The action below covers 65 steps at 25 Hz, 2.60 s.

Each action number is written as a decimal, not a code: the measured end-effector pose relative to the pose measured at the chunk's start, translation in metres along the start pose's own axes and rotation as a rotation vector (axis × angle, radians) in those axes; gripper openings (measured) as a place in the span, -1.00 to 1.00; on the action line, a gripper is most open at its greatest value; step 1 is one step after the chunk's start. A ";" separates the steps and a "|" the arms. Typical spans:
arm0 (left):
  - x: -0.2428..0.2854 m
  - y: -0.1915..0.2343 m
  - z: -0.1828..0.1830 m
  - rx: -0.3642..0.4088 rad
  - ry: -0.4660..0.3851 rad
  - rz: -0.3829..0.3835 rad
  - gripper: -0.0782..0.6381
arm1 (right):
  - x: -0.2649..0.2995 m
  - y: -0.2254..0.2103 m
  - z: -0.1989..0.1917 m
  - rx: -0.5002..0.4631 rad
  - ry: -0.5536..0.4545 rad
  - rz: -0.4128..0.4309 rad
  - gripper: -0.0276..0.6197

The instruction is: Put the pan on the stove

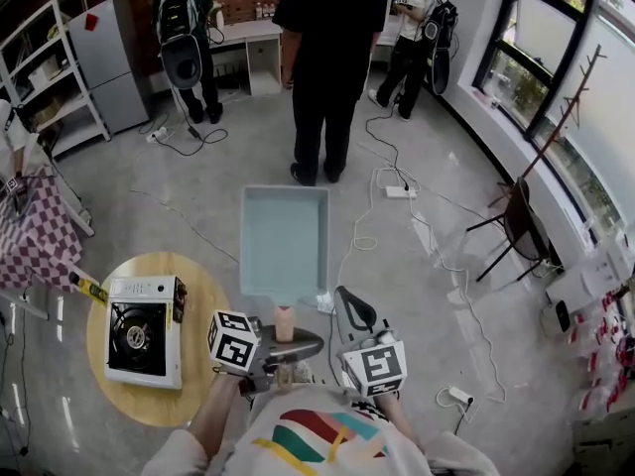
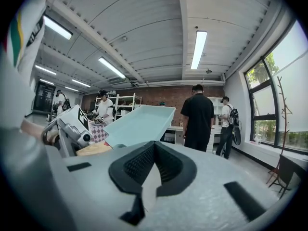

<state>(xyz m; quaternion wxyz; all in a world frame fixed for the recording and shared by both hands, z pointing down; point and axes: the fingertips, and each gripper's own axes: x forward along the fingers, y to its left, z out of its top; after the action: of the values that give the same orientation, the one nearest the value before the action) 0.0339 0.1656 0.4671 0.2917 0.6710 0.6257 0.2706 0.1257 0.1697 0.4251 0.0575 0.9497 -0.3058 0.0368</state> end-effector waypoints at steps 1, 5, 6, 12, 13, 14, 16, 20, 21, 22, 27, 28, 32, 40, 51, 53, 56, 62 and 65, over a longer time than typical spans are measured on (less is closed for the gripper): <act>-0.005 0.009 0.009 -0.002 -0.002 0.003 -0.76 | 0.013 -0.003 -0.001 0.003 0.009 -0.001 -0.92; -0.021 0.038 0.038 0.005 -0.008 0.021 -0.76 | 0.056 -0.009 0.000 0.003 0.028 0.009 -0.92; -0.024 0.044 0.042 0.009 -0.005 0.031 -0.76 | 0.065 -0.008 0.000 0.002 0.034 0.014 -0.92; -0.043 0.066 0.058 0.003 -0.025 0.065 -0.76 | 0.103 -0.004 0.000 0.000 0.047 0.050 -0.92; -0.045 0.067 0.061 -0.001 -0.035 0.068 -0.76 | 0.109 -0.002 0.000 0.000 0.051 0.064 -0.92; -0.047 0.069 0.064 -0.005 -0.044 0.072 -0.76 | 0.115 0.000 0.000 -0.001 0.056 0.079 -0.92; -0.050 0.074 0.068 -0.010 -0.057 0.085 -0.76 | 0.125 0.004 -0.001 -0.004 0.063 0.113 -0.92; -0.058 0.084 0.074 -0.018 -0.083 0.134 -0.76 | 0.149 0.014 -0.001 0.011 0.058 0.188 -0.92; -0.061 0.088 0.078 -0.022 -0.097 0.152 -0.76 | 0.157 0.016 0.001 0.021 0.052 0.208 -0.92; -0.064 0.092 0.082 -0.028 -0.116 0.168 -0.76 | 0.164 0.016 0.004 0.029 0.043 0.227 -0.92; -0.080 0.105 0.110 -0.053 -0.243 0.209 -0.76 | 0.200 0.016 0.028 0.012 -0.023 0.314 -0.92; -0.085 0.109 0.116 -0.053 -0.267 0.231 -0.76 | 0.209 0.016 0.031 0.005 -0.031 0.336 -0.92; -0.106 0.127 0.141 -0.053 -0.366 0.318 -0.76 | 0.244 0.015 0.036 -0.016 -0.038 0.421 -0.92; -0.148 0.148 0.186 -0.033 -0.574 0.535 -0.76 | 0.306 0.049 0.056 -0.042 -0.067 0.696 -0.92; -0.212 0.127 0.184 -0.027 -0.919 0.829 -0.76 | 0.315 0.148 0.065 -0.036 -0.101 1.126 -0.92; -0.221 0.120 0.174 -0.035 -0.987 0.883 -0.76 | 0.307 0.168 0.063 -0.038 -0.098 1.205 -0.92; -0.227 0.106 0.159 -0.031 -1.067 0.945 -0.76 | 0.289 0.195 0.067 -0.050 -0.122 1.301 -0.92; -0.228 0.079 0.119 -0.019 -1.159 1.040 -0.76 | 0.248 0.236 0.065 -0.080 -0.178 1.420 -0.92; -0.220 0.068 0.102 -0.021 -1.220 1.052 -0.76 | 0.224 0.244 0.063 -0.091 -0.195 1.466 -0.92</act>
<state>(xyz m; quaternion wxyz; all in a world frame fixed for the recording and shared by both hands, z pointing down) 0.1391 -0.0624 0.4477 0.4224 0.9046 -0.0441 -0.0357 0.1662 -0.1646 0.4069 0.0302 0.4975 -0.8664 -0.0315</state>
